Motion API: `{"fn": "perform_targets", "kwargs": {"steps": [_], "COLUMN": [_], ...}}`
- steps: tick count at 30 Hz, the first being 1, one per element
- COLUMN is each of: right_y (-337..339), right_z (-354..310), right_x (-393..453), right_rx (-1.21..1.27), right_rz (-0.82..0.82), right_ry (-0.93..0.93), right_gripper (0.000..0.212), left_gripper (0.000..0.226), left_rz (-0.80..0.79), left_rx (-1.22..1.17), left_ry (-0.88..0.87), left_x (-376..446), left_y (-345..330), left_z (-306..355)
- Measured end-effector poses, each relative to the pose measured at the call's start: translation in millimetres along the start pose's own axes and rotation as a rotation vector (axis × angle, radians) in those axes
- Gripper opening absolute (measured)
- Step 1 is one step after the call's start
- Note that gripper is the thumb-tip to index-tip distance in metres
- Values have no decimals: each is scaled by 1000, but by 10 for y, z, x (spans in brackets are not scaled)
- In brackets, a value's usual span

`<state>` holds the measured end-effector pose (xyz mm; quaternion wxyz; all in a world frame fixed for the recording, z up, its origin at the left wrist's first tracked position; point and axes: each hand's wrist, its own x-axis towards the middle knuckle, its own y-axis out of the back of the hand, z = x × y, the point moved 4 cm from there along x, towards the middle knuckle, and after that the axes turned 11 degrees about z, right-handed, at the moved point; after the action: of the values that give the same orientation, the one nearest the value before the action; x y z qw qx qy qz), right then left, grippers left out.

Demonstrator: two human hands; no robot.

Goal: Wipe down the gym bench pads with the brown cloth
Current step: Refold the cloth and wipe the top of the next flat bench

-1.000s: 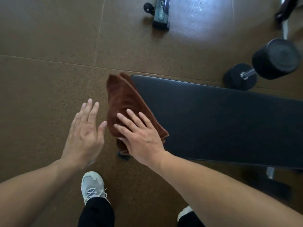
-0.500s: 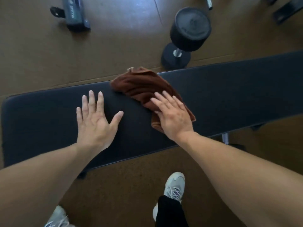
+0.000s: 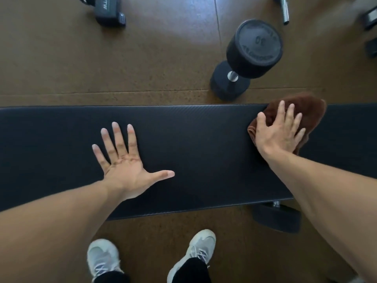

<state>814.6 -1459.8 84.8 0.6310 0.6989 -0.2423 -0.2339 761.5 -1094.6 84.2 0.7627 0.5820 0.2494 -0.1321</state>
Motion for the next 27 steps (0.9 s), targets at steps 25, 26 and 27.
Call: {"fn": "perform_targets", "kwargs": {"steps": [25, 26, 27], "right_y": [-392, -390, -391], "right_z": [-2961, -2828, -2692], "right_x": [-3929, -3908, -3858], "right_rx": [202, 159, 122], "right_rz": [-336, -332, -322], "right_ry": [1650, 1680, 1695], "right_gripper": [50, 52, 54], "left_gripper": [80, 80, 80], "left_rz": [449, 470, 486], "left_rx": [-87, -123, -164], "left_ry": [180, 155, 126], "left_x": [-1152, -1083, -1009], "left_y": [245, 278, 307], "left_z": [-3468, -3215, -2936]}}
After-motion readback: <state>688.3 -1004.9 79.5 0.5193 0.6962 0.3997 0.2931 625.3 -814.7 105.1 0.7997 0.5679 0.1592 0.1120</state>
